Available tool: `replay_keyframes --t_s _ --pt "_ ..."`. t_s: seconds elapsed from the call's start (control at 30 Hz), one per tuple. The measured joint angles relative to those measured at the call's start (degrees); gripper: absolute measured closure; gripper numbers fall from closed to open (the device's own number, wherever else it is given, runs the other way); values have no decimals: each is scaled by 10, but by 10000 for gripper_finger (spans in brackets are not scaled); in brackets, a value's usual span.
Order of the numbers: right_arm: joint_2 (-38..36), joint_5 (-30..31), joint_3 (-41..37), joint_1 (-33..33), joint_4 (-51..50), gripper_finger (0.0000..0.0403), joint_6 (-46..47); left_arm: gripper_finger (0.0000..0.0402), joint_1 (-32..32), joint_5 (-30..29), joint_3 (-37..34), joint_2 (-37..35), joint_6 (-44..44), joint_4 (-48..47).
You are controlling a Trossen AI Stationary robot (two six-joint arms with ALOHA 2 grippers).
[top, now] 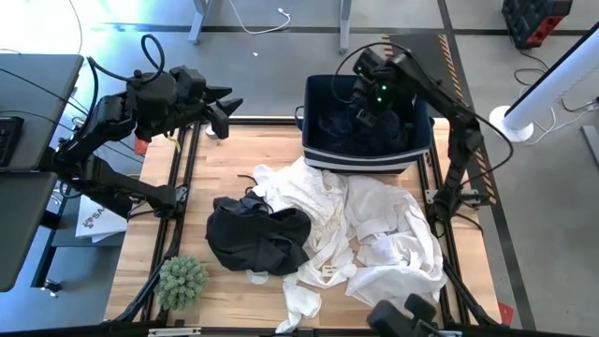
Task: Sort clothes
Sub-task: Put the blue polo into the blue laundry organizer
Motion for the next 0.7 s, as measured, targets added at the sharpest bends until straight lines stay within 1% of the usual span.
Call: replay_keyframes --t_s 0.13,0.23,0.3,0.4,0.5,0.6,0.7 --pt "-7 0 0 -18 3 238 6 193 -5 9 0 0 -4 0" --pt "-40 1 0 -23 2 191 26 193 -12 11 0 0 -14 -1" --pt "-66 8 0 -23 2 173 62 193 -16 11 0 0 -16 -7" --pt "-112 11 0 -15 9 166 120 193 -19 11 0 1 -26 -19" --pt "-142 -2 0 4 58 166 103 193 -19 11 0 4 -42 -29" --pt "-150 -51 0 16 125 167 52 193 -19 11 0 9 -45 -33" --pt "-137 -111 1 17 160 173 30 193 -19 10 0 16 -45 -38"
